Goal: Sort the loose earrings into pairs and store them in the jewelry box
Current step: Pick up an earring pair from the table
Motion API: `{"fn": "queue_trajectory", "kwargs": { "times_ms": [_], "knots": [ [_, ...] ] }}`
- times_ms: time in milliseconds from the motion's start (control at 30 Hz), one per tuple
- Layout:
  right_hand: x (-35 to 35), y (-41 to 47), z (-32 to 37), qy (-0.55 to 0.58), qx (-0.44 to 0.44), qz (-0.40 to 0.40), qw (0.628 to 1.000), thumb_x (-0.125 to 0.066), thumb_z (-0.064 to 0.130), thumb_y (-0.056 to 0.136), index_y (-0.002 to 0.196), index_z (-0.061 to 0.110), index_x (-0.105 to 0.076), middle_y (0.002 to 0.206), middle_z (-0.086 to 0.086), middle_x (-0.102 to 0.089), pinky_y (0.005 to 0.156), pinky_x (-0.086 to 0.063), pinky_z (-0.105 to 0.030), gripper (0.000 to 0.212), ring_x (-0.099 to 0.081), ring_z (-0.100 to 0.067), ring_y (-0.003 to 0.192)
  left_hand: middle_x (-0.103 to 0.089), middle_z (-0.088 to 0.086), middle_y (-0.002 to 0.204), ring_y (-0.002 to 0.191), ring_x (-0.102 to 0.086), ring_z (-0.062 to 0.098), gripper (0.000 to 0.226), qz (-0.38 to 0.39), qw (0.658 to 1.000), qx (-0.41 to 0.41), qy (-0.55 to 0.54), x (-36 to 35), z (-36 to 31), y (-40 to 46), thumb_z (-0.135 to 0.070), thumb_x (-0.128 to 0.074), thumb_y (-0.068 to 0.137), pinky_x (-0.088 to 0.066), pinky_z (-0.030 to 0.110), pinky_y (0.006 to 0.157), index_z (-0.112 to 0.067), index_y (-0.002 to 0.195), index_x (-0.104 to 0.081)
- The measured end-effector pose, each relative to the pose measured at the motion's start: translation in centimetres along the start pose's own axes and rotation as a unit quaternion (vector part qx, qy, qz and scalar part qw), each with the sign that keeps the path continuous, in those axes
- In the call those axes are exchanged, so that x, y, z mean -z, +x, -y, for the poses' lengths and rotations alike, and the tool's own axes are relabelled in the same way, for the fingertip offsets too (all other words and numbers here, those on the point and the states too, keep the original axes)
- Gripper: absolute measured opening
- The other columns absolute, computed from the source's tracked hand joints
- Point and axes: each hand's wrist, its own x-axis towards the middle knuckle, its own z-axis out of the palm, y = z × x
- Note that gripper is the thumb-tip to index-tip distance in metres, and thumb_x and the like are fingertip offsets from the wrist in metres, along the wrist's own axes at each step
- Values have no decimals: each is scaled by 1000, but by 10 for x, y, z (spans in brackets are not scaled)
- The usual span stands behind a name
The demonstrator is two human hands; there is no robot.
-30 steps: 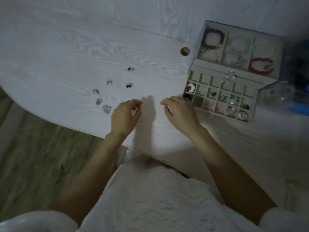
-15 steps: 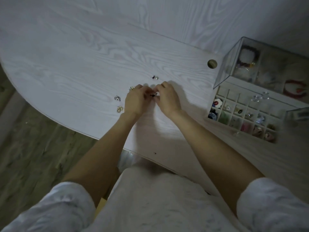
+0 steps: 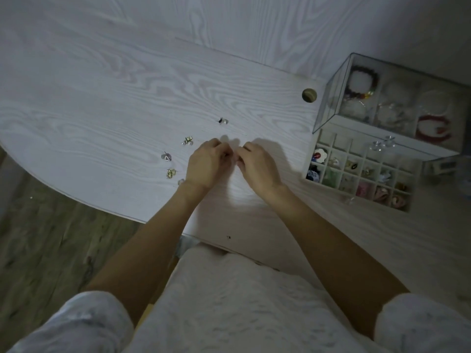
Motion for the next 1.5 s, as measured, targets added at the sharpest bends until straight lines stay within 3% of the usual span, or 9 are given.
{"fn": "queue_trajectory", "kwargs": {
  "times_ms": [100, 233, 400, 500, 733, 1033, 1167, 1400, 1500],
  "knots": [
    [10, -14, -8, 8, -14, -13, 1000, -57, 9, 89, 94, 6, -63, 92, -9, -62, 68, -51, -39, 9, -56, -24, 89, -65, 9, 79, 70, -59, 25, 11, 5, 1000, -12, -24, -4, -11, -2, -17, -60, 85, -45, 31, 57, -10, 85, -68],
    [47, -35, -35, 73, -83, -125, 986, -61, 7, 86, 95, 7, -61, 91, -8, -66, 69, -49, -30, 9, -59, -19, 85, -72, -2, 89, 75, -64, 14, 11, 10, 992, -4, -123, -6, -42, 4, -17, -61, 86, -49, 26, 69, -17, 94, -68],
    [89, -48, -87, 83, -182, -208, 957, -64, 13, 86, 91, 7, -65, 86, -7, -69, 69, -52, -28, 8, -62, -16, 76, -71, -8, 86, 74, -64, 6, 5, 19, 979, -53, -194, -20, -105, 27, -22, -65, 85, -52, 23, 67, -21, 90, -68],
    [94, -46, -110, 45, -175, -209, 961, -64, 14, 85, 86, 8, -65, 83, -7, -68, 67, -53, -35, 7, -61, -19, 76, -69, -10, 86, 72, -60, 4, 6, 28, 980, -70, -183, -32, -130, 38, -24, -64, 85, -50, 24, 65, -24, 90, -68],
    [85, -43, -126, 20, -187, -187, 964, -63, 9, 81, 96, 8, -64, 91, -12, -68, 69, -52, -42, 14, -62, -29, 85, -70, -1, 87, 69, -61, 11, 10, 8, 982, -90, -167, -47, -154, 49, -22, -66, 84, -46, 24, 59, -22, 92, -71],
    [84, -49, -128, -12, -199, -191, 961, -63, 14, 83, 101, 9, -68, 101, -12, -65, 77, -47, -35, 19, -58, -31, 97, -71, 6, 82, 74, -61, 27, 18, 1, 990, -122, -77, -60, -163, 56, -23, -60, 86, -48, 32, 56, -23, 101, -70],
    [86, -50, -129, -14, -201, -192, 961, -63, 15, 82, 100, 9, -67, 102, -12, -64, 79, -47, -37, 19, -58, -31, 98, -71, 2, 83, 70, -61, 25, 14, -25, 985, -166, -40, -57, -157, 52, -22, -65, 81, -41, 26, 50, -20, 94, -71],
    [93, -54, -123, -29, -168, -198, 965, -54, 6, 85, 101, 7, -65, 103, -13, -63, 79, -48, -37, 20, -58, -31, 97, -68, 3, 106, 89, -60, 27, 32, -3, 973, -232, -22, -57, -141, 44, -24, -45, 87, -52, 34, 72, -13, 105, -69],
    [97, -57, -107, -24, -123, -193, 973, -51, 5, 86, 103, 6, -65, 101, -13, -63, 79, -46, -36, 22, -57, -30, 98, -69, 2, 104, 94, -59, 25, 27, -11, 978, -203, -50, -40, -134, 33, -22, -48, 89, -48, 30, 78, -14, 105, -68]
  ]
}}
